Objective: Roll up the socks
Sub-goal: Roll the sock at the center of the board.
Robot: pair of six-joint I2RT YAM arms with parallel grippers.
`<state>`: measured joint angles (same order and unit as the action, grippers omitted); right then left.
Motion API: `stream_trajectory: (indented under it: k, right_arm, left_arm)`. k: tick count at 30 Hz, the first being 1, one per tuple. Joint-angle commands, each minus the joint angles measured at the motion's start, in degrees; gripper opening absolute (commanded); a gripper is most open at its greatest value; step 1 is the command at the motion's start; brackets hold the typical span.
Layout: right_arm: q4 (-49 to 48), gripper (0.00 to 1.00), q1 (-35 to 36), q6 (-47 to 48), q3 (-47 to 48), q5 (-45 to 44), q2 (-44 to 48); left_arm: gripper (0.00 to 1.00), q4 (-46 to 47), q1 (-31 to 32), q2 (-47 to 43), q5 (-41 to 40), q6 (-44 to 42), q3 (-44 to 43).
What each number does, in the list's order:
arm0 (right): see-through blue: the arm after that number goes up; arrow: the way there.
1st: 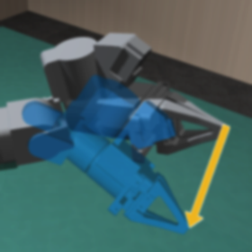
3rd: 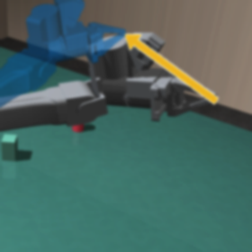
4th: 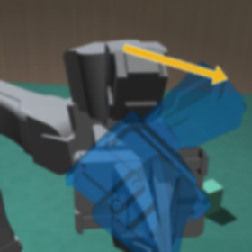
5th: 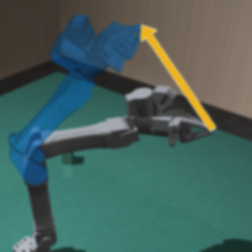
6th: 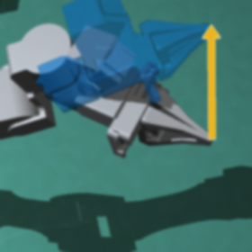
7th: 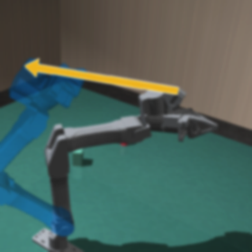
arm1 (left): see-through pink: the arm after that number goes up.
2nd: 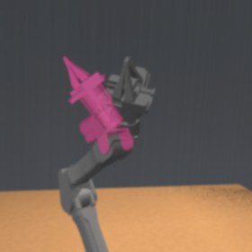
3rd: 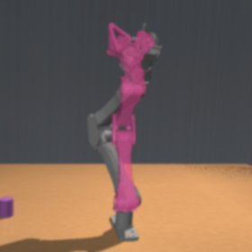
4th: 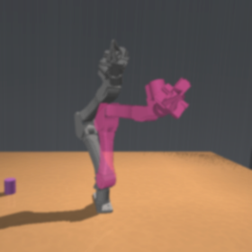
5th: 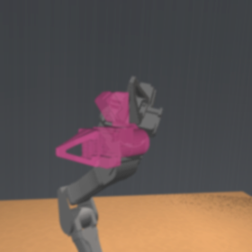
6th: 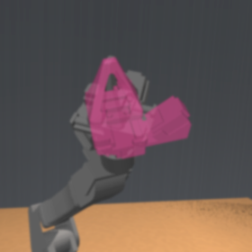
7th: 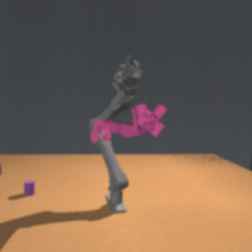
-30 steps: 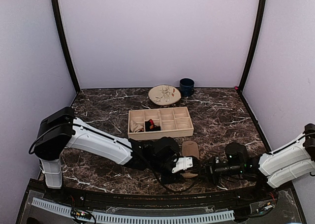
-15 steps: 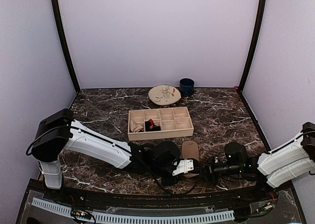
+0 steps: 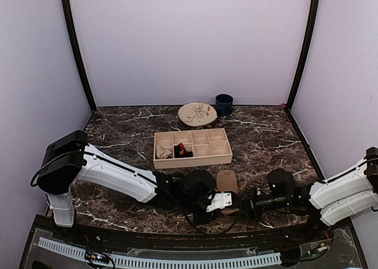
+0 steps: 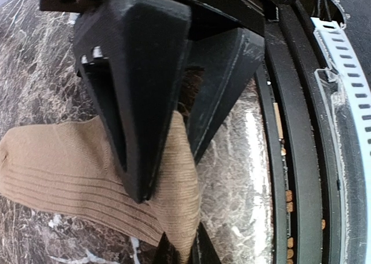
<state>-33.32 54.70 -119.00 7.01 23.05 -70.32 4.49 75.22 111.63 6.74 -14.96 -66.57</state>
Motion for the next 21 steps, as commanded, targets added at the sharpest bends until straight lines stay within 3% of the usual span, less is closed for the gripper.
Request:
stream_trajectory:
  k: [1, 6, 12, 21]
  right_arm:
    - [11.00, 0.22, -0.99, 4.99, 2.51, 1.29, 3.86]
    - [24.38, 0.27, -1.85, 12.45, 4.67, -0.16, 9.68]
    - [33.28, 0.30, -2.02, 19.65, 6.33, -2.99, 14.55]
    - [52.98, 0.30, -1.96, 37.43, 13.47, -12.51, 20.01]
  left_arm:
    - [0.00, -1.79, 0.45, -1.13, 4.68, 0.63, -0.86]
    - [0.00, -2.78, 0.38, -0.38, 7.64, 1.48, -1.41]
    - [0.00, -5.37, -0.37, 1.51, 12.57, 3.14, -3.07]
    - [0.00, -8.95, -2.06, 3.58, 18.41, 4.38, -5.41]
